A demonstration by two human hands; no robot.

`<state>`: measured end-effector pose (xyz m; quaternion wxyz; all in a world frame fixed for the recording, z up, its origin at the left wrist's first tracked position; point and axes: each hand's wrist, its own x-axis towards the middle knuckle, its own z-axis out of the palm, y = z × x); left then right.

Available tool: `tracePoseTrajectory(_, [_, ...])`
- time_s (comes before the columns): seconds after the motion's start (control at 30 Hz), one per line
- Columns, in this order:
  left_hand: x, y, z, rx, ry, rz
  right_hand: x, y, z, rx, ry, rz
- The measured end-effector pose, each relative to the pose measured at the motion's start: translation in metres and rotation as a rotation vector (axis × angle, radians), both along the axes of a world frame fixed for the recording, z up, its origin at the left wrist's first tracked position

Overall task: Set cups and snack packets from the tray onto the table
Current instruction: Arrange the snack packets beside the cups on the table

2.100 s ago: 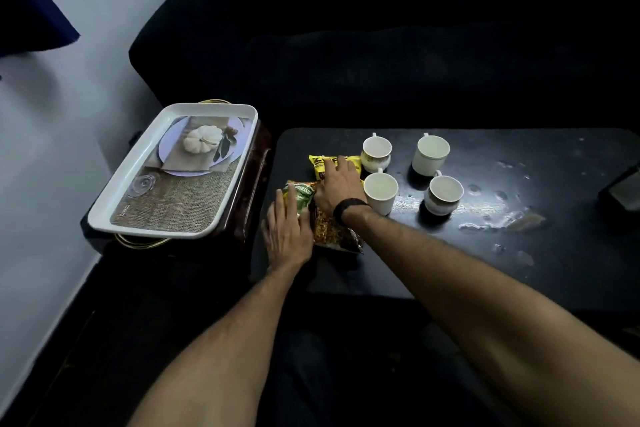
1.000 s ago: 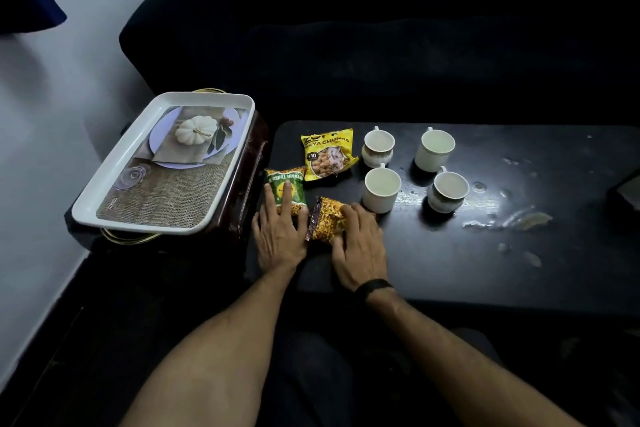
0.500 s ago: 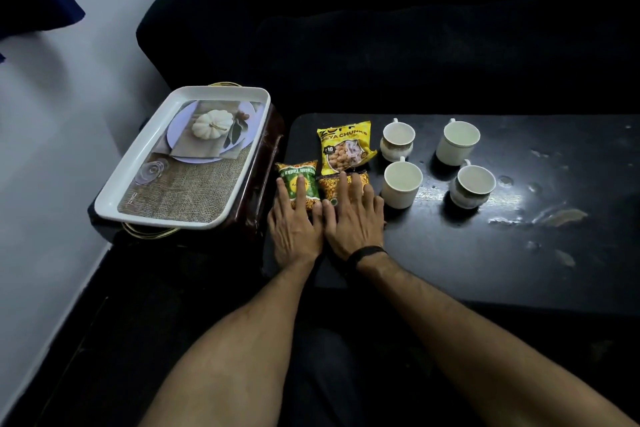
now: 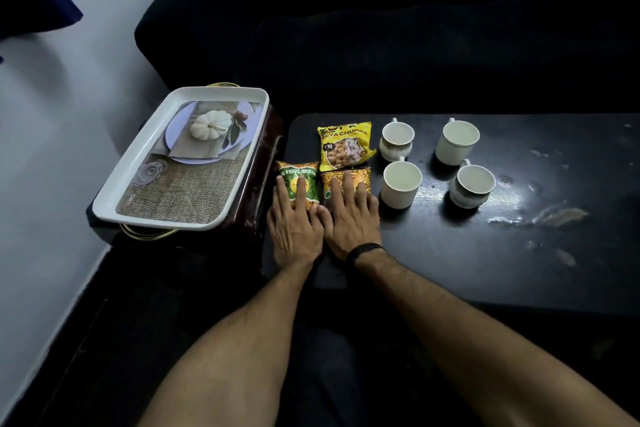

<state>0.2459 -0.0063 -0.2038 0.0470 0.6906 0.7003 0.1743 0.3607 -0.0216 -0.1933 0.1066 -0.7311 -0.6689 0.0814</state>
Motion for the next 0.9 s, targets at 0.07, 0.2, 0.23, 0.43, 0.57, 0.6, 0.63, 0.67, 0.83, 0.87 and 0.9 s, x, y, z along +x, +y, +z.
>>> tracePoseTrajectory(0.07, [0.000, 0.000, 0.000, 0.003, -0.005, -0.002, 0.000, 0.002, 0.008, 0.033, 0.042, 0.007])
tracePoseTrajectory(0.2, [0.000, 0.000, -0.003, 0.003, -0.015, -0.003, 0.003, 0.036, 0.035, 0.183, 0.070, 0.017])
tracePoseTrajectory(0.23, [-0.001, 0.000, -0.003, 0.009, -0.013, -0.001, 0.006, 0.048, 0.040, 0.132, 0.061, 0.002])
tracePoseTrajectory(0.43, [0.001, 0.002, -0.004, 0.009, -0.018, 0.015, 0.015, 0.087, 0.027, -0.194, -0.026, 0.052])
tracePoseTrajectory(0.57, [0.000, 0.002, -0.007, 0.006, -0.010, -0.002, 0.012, 0.107, 0.023, -0.222, 0.009, 0.041])
tracePoseTrajectory(0.6, [0.000, 0.003, -0.007, 0.007, -0.007, -0.008, 0.012, 0.110, 0.023, -0.224, 0.008, 0.036])
tracePoseTrajectory(0.63, [-0.001, 0.003, -0.008, 0.011, -0.009, -0.013, 0.013, 0.113, 0.022, -0.226, 0.008, 0.033])
tracePoseTrajectory(0.67, [-0.001, 0.003, -0.008, 0.013, -0.014, -0.020, 0.015, 0.115, 0.022, -0.227, 0.010, 0.030])
tracePoseTrajectory(0.83, [-0.001, 0.003, -0.007, 0.022, -0.041, -0.051, 0.012, 0.098, 0.029, -0.081, 0.079, 0.018])
tracePoseTrajectory(0.87, [-0.001, 0.003, -0.007, 0.026, -0.049, -0.050, 0.010, 0.088, 0.030, -0.015, 0.090, 0.008])
tracePoseTrajectory(0.9, [-0.001, 0.002, -0.007, 0.030, -0.056, -0.054, 0.009, 0.078, 0.030, 0.046, 0.104, -0.002])
